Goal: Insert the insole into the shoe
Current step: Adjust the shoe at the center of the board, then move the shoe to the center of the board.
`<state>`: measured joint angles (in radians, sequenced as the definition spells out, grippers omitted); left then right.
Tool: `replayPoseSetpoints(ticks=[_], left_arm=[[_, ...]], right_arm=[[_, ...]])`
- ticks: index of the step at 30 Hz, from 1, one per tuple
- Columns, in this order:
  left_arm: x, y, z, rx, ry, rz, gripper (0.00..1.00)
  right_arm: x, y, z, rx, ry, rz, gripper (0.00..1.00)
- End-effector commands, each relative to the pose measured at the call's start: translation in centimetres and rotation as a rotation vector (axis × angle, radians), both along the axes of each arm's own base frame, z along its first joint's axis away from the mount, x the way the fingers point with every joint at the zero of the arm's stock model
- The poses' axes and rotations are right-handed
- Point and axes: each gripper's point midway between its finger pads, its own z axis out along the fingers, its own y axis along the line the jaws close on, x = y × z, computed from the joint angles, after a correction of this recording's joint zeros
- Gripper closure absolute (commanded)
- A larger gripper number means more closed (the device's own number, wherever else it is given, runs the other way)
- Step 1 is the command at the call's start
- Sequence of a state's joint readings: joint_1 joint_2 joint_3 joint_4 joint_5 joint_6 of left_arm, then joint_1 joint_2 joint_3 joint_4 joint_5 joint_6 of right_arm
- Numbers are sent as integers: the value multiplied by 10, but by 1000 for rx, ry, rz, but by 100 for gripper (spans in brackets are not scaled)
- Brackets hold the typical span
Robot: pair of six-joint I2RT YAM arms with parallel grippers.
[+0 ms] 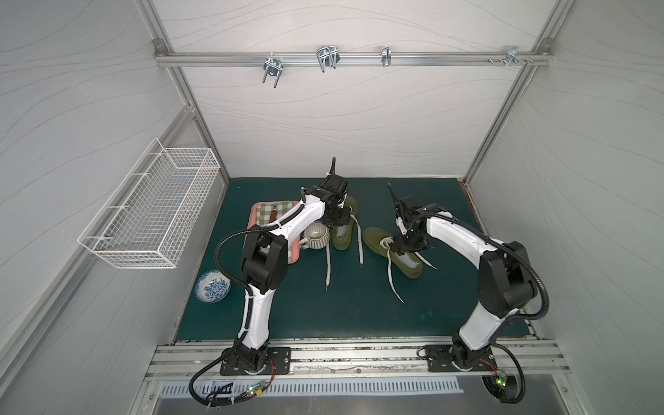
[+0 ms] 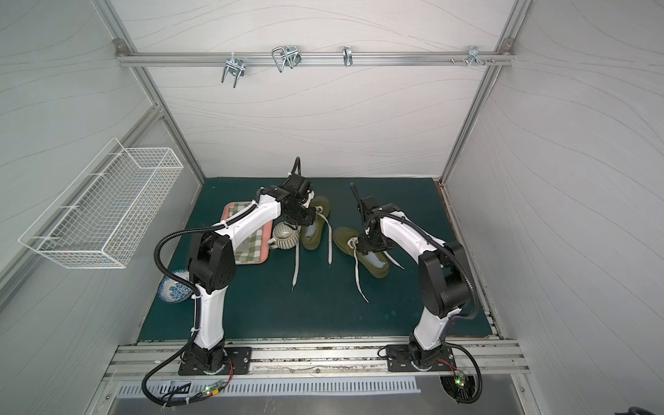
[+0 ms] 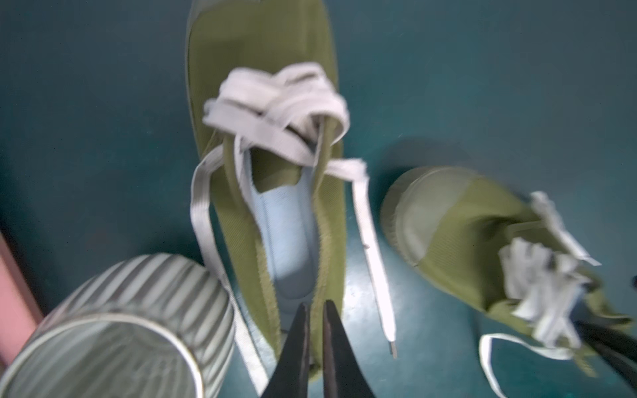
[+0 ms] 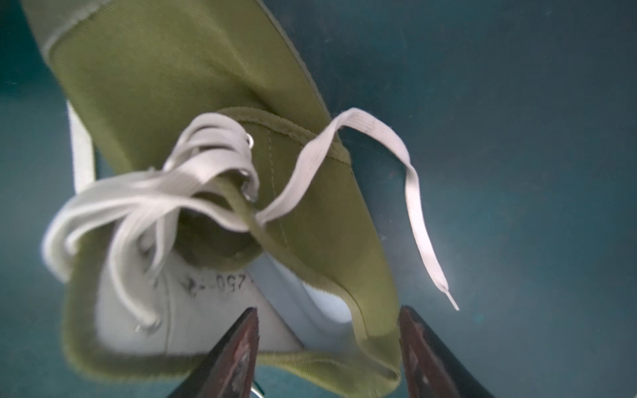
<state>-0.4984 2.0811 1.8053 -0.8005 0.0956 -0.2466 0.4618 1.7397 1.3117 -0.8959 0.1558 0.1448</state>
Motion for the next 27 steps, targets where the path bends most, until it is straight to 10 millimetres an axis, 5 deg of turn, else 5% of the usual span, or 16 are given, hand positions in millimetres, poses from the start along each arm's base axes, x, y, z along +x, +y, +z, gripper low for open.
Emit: replayPoseSetpoints(ticks=[1, 8, 13, 17, 27], left_arm=[[-10, 2, 3, 45, -1, -41, 84], [-28, -14, -7, 60, 29, -143, 82], [-27, -19, -26, 99, 52, -181, 81], [-27, -19, -39, 167, 51, -198, 81], [-24, -21, -27, 150, 30, -183, 79]], right_arm=[[9, 6, -8, 0, 8, 12, 34], [27, 5, -14, -4, 5, -11, 41], [26, 6, -17, 27, 21, -42, 63], [22, 7, -17, 72, 33, -69, 71], [13, 20, -14, 203, 76, -139, 100]])
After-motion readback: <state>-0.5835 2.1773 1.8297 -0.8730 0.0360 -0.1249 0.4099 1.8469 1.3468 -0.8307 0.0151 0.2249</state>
